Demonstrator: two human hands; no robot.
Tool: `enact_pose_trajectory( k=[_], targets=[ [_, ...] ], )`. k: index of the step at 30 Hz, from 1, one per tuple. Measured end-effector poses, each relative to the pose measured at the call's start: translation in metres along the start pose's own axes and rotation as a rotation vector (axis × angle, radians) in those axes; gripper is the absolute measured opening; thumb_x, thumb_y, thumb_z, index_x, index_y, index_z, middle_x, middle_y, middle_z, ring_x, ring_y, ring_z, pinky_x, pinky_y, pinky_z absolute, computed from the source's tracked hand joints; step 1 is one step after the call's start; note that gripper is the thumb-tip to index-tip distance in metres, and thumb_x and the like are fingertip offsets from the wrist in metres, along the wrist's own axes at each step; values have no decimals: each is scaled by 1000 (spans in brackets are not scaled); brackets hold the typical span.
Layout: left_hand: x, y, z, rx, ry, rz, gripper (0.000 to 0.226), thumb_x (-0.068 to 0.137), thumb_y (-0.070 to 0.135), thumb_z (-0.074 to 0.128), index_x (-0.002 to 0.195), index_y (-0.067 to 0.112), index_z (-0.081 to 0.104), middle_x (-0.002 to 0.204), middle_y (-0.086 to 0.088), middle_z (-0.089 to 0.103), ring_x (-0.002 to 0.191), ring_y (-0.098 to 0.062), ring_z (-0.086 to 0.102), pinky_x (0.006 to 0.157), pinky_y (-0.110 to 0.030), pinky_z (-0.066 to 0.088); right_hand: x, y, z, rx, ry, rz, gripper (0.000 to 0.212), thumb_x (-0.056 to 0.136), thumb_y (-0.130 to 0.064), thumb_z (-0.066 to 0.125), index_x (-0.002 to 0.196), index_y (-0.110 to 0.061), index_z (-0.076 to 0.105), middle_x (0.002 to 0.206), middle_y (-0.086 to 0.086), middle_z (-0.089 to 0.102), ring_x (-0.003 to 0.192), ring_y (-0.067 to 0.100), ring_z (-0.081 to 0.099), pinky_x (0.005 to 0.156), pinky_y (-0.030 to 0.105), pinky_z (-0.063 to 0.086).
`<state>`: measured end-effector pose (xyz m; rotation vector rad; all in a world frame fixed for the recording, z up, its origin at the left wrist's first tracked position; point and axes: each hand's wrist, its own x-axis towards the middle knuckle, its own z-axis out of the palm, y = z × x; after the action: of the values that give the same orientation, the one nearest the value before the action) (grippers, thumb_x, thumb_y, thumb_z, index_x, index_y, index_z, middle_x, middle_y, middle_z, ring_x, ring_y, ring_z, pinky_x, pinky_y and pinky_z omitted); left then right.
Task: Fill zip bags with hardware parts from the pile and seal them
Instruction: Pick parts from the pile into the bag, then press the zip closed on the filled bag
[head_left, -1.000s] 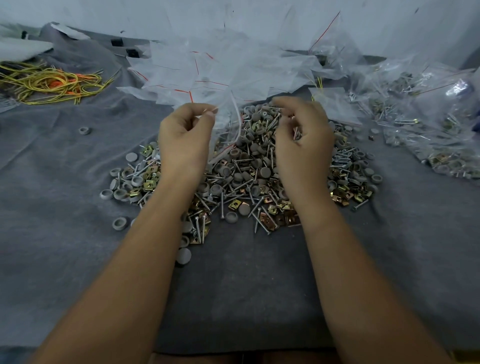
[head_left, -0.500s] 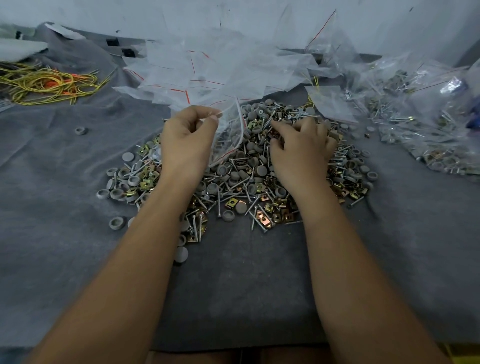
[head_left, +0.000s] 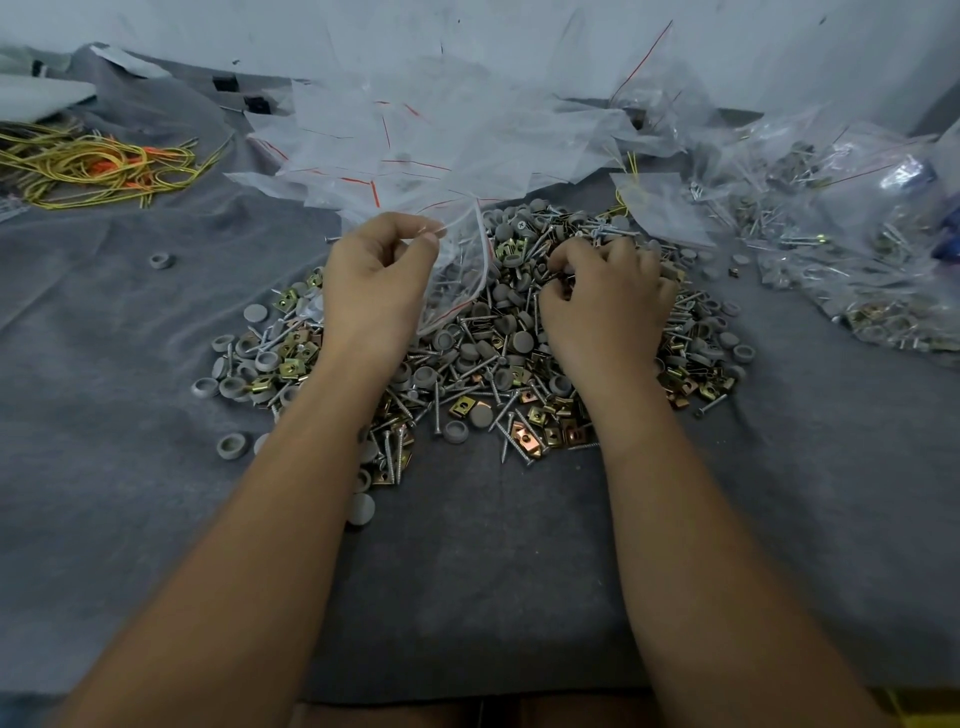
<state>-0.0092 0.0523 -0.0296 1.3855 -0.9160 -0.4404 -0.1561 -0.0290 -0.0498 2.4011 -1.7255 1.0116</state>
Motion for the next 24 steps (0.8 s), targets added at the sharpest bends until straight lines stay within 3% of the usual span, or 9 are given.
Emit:
enact_pose_trajectory(
  k=[8,14,19,21,24],
  targets=[
    [-1,0,1,-2,-10,-9,15,97,10,55,92,18,67,63,-7,36,48,-10,29,43,-21,25,0,-3,3,-60,18,43,22,89,-30,53,109,-24,60,119,5,49,118,27,39,98,42,29],
    [-2,2,2,-1,-23,-14,17,97,9,54,89,19,65,62,-4,35,48,-8,29,44,-21,26,2,2,0,32,5,36,9,88,-29,59,95,-31,64,102,-5,37,114,25,40,94,37,25],
    [-2,1,2,-5,-28,-15,17,97,10,54,89,19,66,62,-4,35,48,-9,29,43,-21,26,1,-1,-5,91,20,12,7,86,-31,64,92,-34,67,102,-8,36,114,23,41,93,34,22],
    [-2,0,2,-7,-30,-15,17,97,10,55,88,20,66,61,-4,36,48,-9,29,43,-20,26,1,-4,-8,201,48,-2,6,85,-33,66,90,-34,69,103,-8,42,111,22,43,97,35,28],
    [0,-2,2,-1,-31,-18,17,97,13,56,87,22,67,60,-2,37,48,-8,31,43,-19,27,-2,-12,-16,634,62,14,7,84,-28,69,88,-34,70,101,-7,52,104,16,51,94,31,42]
  ],
)
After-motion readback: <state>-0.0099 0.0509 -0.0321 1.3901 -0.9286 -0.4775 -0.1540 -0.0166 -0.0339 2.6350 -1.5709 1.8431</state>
